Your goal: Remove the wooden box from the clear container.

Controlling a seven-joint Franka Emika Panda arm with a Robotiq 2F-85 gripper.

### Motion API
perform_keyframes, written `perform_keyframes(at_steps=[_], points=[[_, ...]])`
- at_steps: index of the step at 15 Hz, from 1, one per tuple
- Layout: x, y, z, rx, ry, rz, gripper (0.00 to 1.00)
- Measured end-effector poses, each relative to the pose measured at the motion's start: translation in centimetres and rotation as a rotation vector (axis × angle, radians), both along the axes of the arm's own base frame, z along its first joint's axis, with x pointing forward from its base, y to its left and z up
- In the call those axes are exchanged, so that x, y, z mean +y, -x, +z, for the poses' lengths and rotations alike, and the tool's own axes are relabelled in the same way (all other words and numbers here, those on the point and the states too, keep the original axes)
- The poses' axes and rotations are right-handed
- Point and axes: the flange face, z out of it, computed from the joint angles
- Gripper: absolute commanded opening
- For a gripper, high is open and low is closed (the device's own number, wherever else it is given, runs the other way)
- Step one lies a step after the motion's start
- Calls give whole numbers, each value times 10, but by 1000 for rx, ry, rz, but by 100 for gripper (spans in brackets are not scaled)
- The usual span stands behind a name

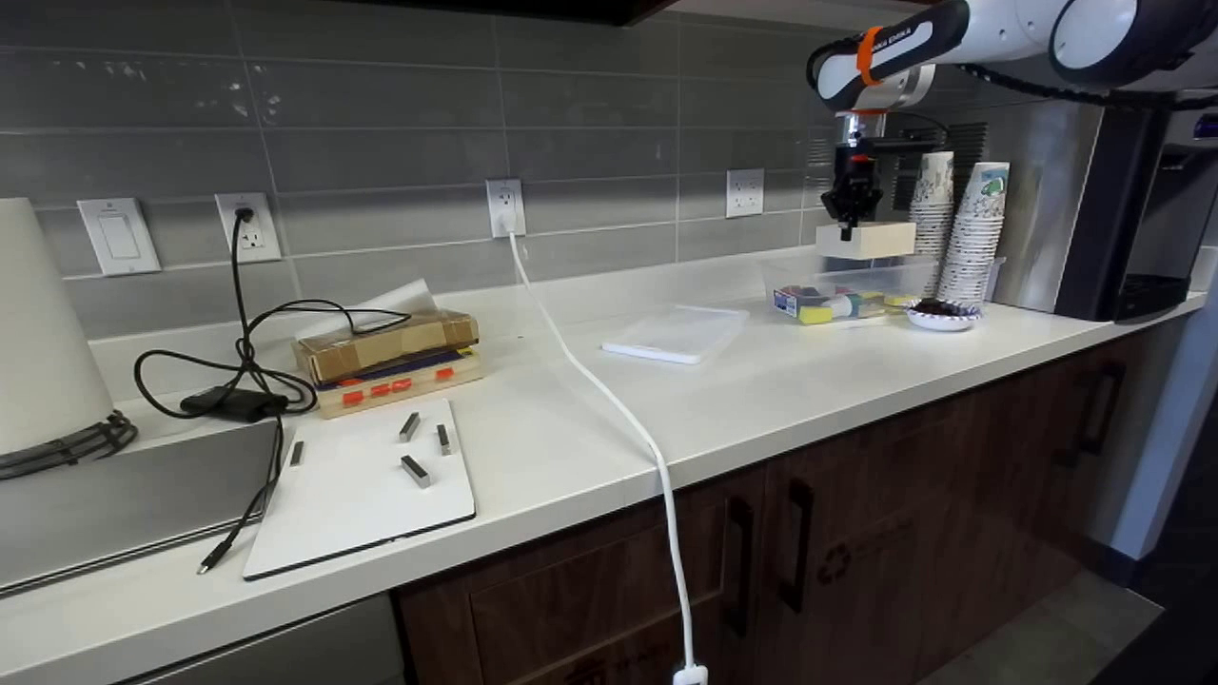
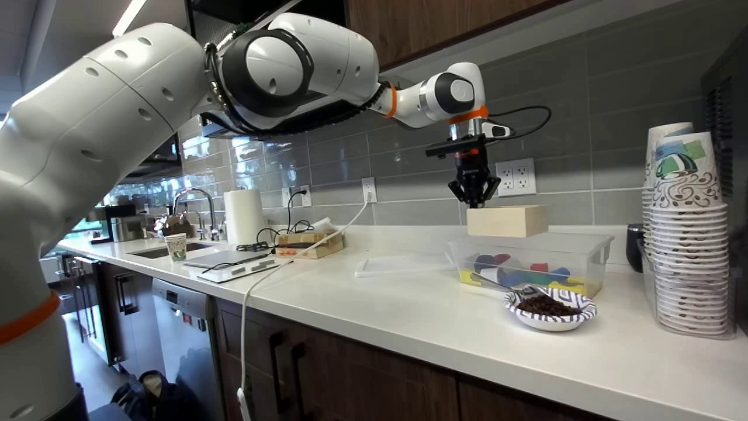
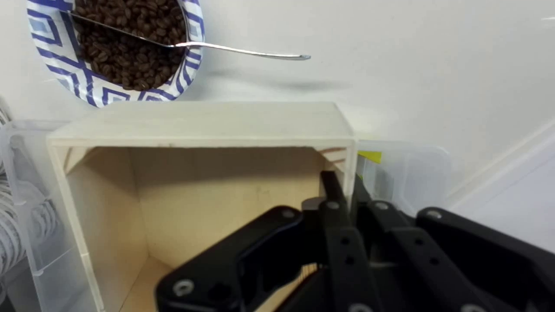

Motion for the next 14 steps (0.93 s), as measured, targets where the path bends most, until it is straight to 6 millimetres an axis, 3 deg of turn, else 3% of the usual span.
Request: perform_keyframes(at_steps=[9, 14], points=[[10, 30, -19, -63, -18, -20, 2], [28, 57, -15, -61, -6, -11, 2]])
